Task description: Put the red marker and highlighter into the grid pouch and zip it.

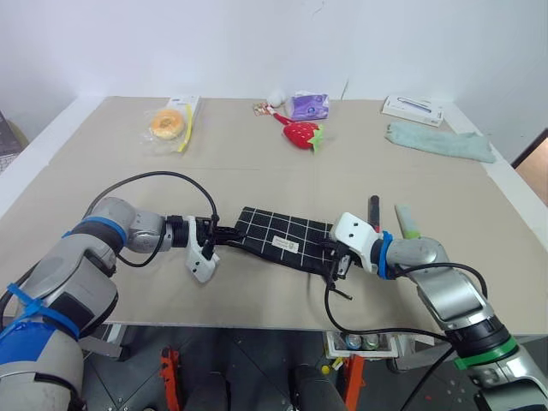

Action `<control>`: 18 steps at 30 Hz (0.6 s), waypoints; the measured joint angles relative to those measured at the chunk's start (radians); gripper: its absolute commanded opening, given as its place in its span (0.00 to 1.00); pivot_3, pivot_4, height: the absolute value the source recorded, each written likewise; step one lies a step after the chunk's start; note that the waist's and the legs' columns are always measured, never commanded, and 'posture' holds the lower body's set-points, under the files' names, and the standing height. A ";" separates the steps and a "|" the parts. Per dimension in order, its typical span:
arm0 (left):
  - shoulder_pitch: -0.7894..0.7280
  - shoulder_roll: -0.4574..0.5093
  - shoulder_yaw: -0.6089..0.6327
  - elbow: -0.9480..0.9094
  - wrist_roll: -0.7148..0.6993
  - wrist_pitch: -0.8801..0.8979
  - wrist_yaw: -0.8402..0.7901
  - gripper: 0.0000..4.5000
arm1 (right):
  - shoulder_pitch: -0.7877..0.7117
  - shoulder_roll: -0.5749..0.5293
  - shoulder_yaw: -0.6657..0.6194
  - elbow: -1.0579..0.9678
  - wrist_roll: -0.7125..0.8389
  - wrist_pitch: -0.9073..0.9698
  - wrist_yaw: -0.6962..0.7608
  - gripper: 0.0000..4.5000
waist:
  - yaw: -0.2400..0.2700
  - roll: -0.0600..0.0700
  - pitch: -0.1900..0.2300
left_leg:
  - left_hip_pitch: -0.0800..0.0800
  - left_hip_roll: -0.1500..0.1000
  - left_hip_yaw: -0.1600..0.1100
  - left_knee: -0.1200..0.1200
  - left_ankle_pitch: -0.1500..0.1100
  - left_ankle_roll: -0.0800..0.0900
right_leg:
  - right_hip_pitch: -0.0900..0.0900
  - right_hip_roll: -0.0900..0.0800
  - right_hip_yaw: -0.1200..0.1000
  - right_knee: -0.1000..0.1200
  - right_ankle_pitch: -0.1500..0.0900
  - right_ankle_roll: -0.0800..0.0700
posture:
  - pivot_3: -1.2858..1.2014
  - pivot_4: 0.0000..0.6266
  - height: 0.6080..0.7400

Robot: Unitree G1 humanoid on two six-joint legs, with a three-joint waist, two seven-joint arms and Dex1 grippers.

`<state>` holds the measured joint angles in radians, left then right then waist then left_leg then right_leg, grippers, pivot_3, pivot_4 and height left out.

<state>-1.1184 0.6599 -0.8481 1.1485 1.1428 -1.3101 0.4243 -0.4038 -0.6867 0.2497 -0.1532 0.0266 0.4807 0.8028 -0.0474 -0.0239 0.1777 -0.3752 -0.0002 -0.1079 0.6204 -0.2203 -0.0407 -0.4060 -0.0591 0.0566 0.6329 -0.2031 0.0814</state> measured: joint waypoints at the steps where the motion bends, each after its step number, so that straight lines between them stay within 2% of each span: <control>1: 0.010 0.011 0.006 -0.013 -0.031 -0.034 -0.037 0.00 | 0.000 0.001 0.000 0.000 0.000 -0.006 0.001 0.00 | -0.001 0.000 0.000 | 0.000 0.000 0.000 -0.001 0.000 0.000 | -0.001 0.000 0.000 0.000 0.000 0.000 | 0.52 0.24 1.00; 5: 0.069 0.041 0.021 -0.073 -0.192 -0.174 -0.214 0.00 | -0.007 0.009 -0.001 0.014 0.004 -0.043 0.008 0.00 | 0.000 0.000 0.000 | -0.001 0.000 0.001 -0.002 -0.001 -0.001 | -0.001 0.000 0.000 -0.001 -0.003 0.000 | 0.52 0.24 1.00; 8: 0.111 0.061 0.024 -0.109 -0.360 -0.187 -0.385 0.00 | -0.024 0.012 -0.001 0.035 0.003 -0.065 0.016 0.00 | 0.000 0.000 0.000 | -0.002 0.000 0.001 -0.002 -0.002 -0.002 | -0.001 0.000 0.001 -0.001 -0.004 0.000 | 0.52 0.24 1.00; 13: 0.224 0.109 0.055 -0.290 -0.661 -0.031 -0.703 0.00 | -0.043 0.015 0.001 0.070 -0.012 -0.092 0.031 0.00 | -0.001 0.001 0.000 | -0.001 0.000 0.001 -0.002 -0.004 -0.001 | -0.001 0.000 0.001 0.000 -0.006 -0.001 | 0.52 0.24 1.00; 18: 0.297 0.125 0.113 -0.429 -0.793 0.119 -0.915 0.00 | -0.046 0.023 0.002 0.072 -0.014 -0.096 0.046 0.00 | -0.002 0.001 0.000 | -0.001 0.000 0.001 -0.002 -0.004 0.000 | -0.001 0.000 0.002 0.000 -0.007 -0.002 | 0.52 0.24 1.00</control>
<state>-0.8213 0.7850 -0.7352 0.7193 0.3497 -1.1911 -0.4903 -0.4496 -0.6640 0.2522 -0.0817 0.0122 0.3844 0.8484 -0.0494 -0.0226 0.1777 -0.3757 0.0001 -0.1068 0.6186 -0.2239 -0.0410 -0.4071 -0.0588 0.0582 0.6333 -0.2098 0.0794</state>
